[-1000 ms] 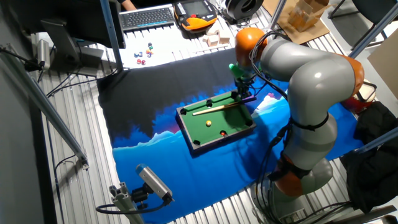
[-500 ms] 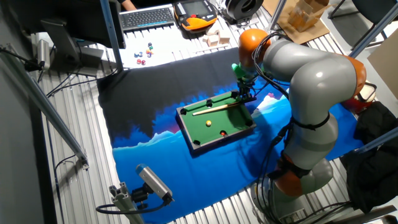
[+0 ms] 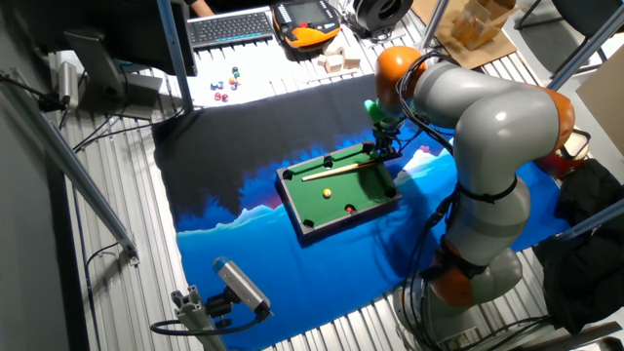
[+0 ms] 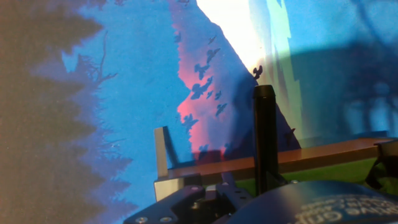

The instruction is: Hit the pool ball

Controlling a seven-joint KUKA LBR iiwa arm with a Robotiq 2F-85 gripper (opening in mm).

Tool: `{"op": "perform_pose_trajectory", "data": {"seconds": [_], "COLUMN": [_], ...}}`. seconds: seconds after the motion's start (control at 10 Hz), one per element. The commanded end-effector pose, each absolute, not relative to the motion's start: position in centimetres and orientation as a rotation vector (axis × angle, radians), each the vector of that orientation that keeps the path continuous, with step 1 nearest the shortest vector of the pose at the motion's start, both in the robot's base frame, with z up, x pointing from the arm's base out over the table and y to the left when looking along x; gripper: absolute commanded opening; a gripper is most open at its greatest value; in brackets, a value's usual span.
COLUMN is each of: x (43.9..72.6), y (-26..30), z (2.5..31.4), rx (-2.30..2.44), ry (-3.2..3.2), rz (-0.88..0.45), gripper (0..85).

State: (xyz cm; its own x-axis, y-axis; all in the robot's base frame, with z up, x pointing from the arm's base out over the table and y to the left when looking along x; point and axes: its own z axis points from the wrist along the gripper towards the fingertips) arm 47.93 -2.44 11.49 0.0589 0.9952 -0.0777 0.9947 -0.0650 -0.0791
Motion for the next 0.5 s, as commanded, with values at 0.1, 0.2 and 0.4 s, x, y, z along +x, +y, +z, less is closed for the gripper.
{"op": "perform_pose_trajectory", "data": {"seconds": [0.1,0.2,0.4], "x": [47.93,47.93,47.93], "y": [-2.45,-2.45,-2.45], "z": [11.49,11.49,11.48], "rx": [-2.277,-2.276,-2.268], "ry": [-2.153,-2.156,-2.165], "rz": [0.169,0.159,0.152], "gripper": [51.0,51.0,34.0]}}
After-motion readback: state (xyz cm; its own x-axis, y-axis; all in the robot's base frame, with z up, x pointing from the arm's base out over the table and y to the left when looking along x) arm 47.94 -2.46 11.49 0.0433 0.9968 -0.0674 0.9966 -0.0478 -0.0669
